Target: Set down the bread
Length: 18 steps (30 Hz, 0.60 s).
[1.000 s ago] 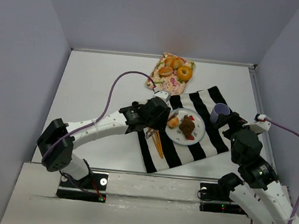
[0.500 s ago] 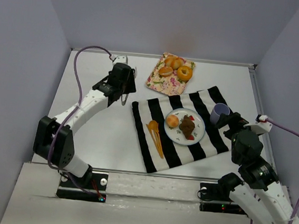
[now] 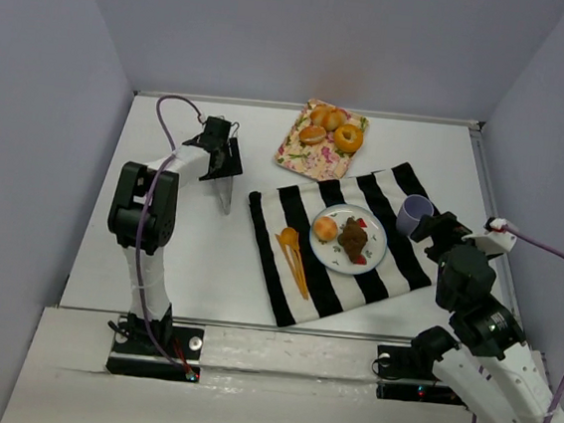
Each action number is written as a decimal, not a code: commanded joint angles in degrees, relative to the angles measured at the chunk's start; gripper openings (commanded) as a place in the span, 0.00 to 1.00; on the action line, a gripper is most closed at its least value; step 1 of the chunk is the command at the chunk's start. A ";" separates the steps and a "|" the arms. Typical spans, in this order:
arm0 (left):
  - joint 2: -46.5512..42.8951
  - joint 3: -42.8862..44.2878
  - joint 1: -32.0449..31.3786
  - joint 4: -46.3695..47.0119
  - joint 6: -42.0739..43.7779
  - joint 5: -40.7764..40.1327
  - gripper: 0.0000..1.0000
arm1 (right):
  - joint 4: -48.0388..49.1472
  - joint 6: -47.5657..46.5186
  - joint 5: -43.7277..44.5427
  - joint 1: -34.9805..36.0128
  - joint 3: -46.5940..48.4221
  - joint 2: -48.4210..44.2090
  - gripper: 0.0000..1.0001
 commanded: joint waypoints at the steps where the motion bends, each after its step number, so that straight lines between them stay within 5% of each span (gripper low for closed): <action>1: -1.83 3.08 0.63 0.12 0.81 0.40 0.84 | 1.04 -1.40 3.03 -0.04 -0.06 0.71 1.00; 3: -3.67 2.37 0.63 -0.93 0.72 -0.39 0.89 | 0.95 -1.32 2.68 -0.04 0.03 0.80 1.00; 4: -5.94 2.11 0.63 -1.81 0.72 -1.26 0.99 | 0.95 -1.23 2.59 -0.04 0.03 0.89 1.00; 12: -26.59 0.01 0.54 -6.56 -0.25 -4.35 0.99 | 0.17 -0.96 1.18 -0.04 0.91 1.06 1.00; 18: -51.64 -14.04 -1.04 -4.20 -6.30 -7.33 0.99 | -0.19 -0.97 1.00 -0.04 1.35 0.98 1.00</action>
